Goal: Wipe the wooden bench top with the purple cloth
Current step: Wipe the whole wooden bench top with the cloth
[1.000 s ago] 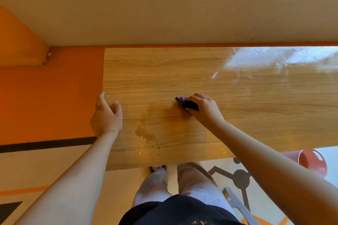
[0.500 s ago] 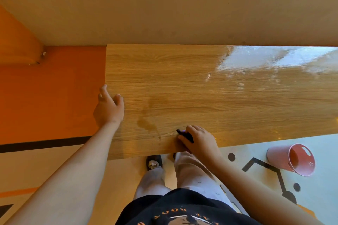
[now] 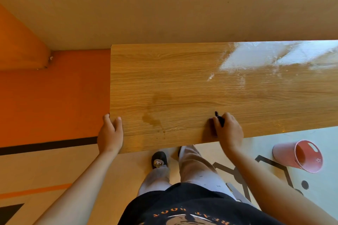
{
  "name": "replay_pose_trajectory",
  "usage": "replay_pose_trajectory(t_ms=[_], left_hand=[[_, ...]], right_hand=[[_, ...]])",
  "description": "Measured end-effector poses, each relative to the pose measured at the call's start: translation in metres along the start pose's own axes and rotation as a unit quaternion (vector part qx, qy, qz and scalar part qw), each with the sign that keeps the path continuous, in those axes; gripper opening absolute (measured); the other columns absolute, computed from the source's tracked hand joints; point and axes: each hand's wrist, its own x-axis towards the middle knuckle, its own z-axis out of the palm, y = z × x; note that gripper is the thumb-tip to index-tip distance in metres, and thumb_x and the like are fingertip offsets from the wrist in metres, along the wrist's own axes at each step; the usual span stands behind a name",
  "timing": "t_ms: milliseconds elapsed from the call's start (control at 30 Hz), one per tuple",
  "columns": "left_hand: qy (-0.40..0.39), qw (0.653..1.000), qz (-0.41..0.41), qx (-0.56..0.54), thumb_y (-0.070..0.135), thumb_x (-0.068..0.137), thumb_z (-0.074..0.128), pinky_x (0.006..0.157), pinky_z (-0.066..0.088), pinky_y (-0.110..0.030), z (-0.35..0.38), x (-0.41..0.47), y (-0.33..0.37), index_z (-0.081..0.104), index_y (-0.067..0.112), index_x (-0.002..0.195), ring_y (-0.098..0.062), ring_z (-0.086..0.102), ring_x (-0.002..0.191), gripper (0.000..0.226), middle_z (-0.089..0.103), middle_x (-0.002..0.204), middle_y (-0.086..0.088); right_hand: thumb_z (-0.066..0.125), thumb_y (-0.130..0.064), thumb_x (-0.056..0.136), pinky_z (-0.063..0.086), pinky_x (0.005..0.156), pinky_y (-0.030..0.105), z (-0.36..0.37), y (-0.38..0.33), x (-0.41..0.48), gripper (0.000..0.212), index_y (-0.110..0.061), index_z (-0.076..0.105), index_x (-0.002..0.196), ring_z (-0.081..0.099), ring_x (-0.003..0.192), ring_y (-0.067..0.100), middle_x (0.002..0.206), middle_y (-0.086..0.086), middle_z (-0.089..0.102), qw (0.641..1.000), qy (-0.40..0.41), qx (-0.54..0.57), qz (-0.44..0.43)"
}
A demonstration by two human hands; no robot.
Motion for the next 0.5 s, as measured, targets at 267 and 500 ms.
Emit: replay_pose_trajectory(t_ms=[267,500], left_hand=[[0.022,0.999,-0.002,0.029,0.043,0.101,0.033,0.061,0.046,-0.038,0.0,0.002,0.004,0.038,0.009,0.13,-0.038,0.061,0.083,0.045,0.064,0.1,-0.018],[0.019,0.999,-0.001,0.026,0.043,0.101,0.033,0.059,0.046,-0.037,0.0,0.002,0.005,0.039,0.01,0.128,-0.035,0.06,0.079,0.044,0.063,0.094,-0.015]], right_hand=[[0.049,-0.043,0.094,0.025,0.05,0.015,0.048,-0.102,-0.052,0.026,-0.017,0.048,0.089,0.048,0.079,0.011,0.089,-0.005,0.054,0.971,-0.139,-0.012,-0.195],[0.057,-0.047,0.088,0.051,0.072,0.028,0.03,-0.082,-0.048,0.032,-0.02,0.059,0.105,0.055,0.089,0.012,0.101,-0.005,0.06,0.946,-0.225,0.094,-0.212]])
